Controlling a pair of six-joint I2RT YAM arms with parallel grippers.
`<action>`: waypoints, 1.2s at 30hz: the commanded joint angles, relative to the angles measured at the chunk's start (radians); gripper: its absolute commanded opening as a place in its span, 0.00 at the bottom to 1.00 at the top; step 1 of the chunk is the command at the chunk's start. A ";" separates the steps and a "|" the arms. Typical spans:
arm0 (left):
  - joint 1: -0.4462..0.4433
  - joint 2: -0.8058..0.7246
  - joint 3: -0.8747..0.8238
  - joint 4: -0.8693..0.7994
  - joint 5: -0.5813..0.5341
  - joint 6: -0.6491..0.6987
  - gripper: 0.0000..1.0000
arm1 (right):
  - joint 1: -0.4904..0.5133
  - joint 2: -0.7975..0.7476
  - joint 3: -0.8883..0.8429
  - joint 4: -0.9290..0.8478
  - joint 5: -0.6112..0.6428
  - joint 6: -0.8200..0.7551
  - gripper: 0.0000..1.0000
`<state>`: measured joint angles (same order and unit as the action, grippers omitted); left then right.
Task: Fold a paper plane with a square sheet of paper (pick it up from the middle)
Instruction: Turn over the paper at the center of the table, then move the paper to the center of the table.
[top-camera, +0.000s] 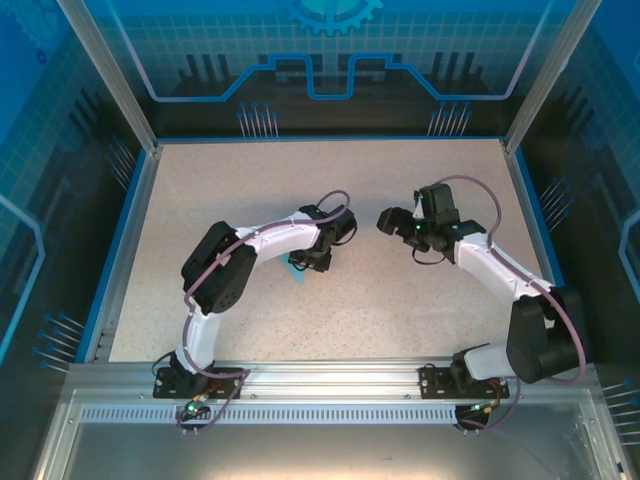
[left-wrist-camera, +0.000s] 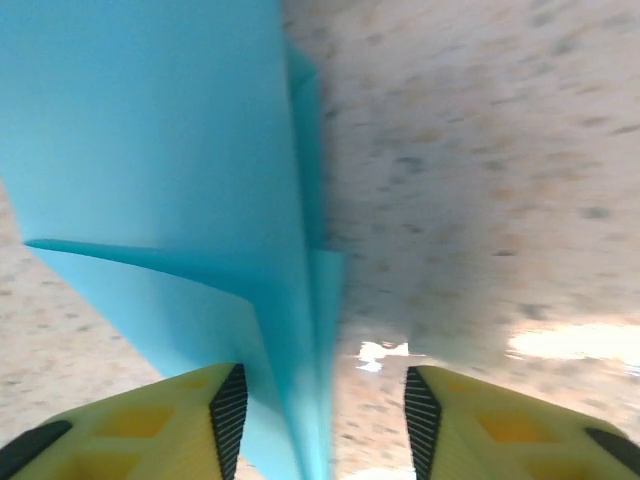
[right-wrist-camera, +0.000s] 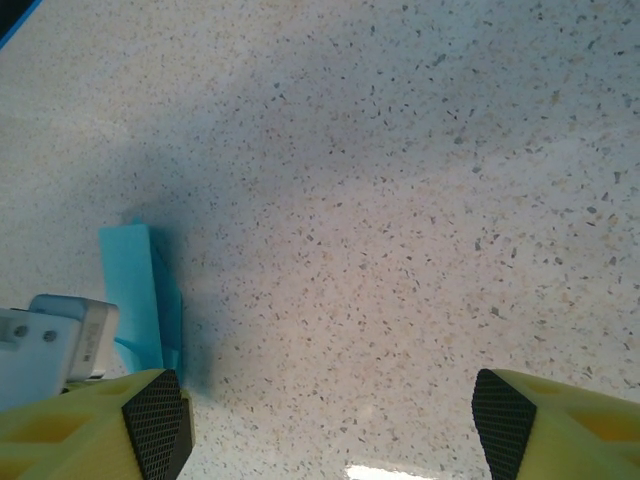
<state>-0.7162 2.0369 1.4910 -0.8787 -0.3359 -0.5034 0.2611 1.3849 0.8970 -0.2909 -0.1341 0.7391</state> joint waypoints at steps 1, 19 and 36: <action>0.040 -0.140 -0.040 0.099 0.193 0.013 0.53 | 0.024 0.026 0.008 -0.047 0.023 -0.036 0.80; 0.543 -0.521 -0.504 0.408 0.517 -0.141 0.71 | 0.592 0.592 0.580 -0.147 0.017 -0.142 0.28; 0.585 -0.492 -0.548 0.451 0.558 -0.153 0.73 | 0.531 0.741 0.602 -0.205 0.018 -0.183 0.26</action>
<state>-0.1448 1.5471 0.9531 -0.4347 0.1848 -0.6502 0.8192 2.1204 1.5185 -0.4717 -0.1120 0.5877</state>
